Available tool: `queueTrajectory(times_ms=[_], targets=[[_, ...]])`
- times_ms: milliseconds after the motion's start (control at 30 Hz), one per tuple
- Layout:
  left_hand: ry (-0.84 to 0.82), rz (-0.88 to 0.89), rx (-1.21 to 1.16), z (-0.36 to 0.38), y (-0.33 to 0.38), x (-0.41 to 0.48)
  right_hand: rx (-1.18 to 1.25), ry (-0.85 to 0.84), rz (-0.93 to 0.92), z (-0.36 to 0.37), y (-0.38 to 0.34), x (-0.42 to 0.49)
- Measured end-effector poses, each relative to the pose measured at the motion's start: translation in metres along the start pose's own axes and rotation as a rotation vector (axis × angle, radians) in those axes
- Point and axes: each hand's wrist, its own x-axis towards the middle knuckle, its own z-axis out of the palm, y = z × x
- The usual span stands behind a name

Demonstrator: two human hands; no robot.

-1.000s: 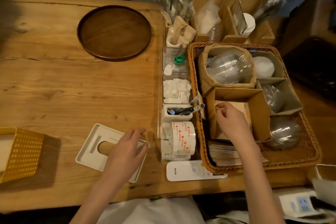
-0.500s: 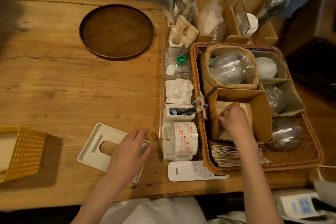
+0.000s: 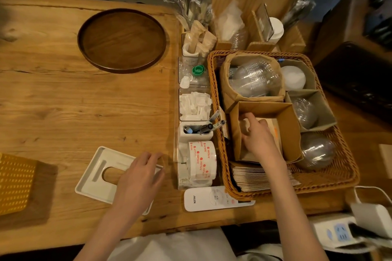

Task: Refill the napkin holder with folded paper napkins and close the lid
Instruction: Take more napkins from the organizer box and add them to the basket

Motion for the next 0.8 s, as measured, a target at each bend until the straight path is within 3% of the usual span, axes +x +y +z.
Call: queueTrajectory(times_ms=[533,800], targets=[[-0.005,0.002,0.06,-0.001,0.003,-0.003,0.089,0.121,0.021,0.01,0.001,0.007],[-0.023,-0.02,-0.005,-0.007,0.006,-0.005,0.38,0.175,0.043,-0.003,0.003,-0.002]])
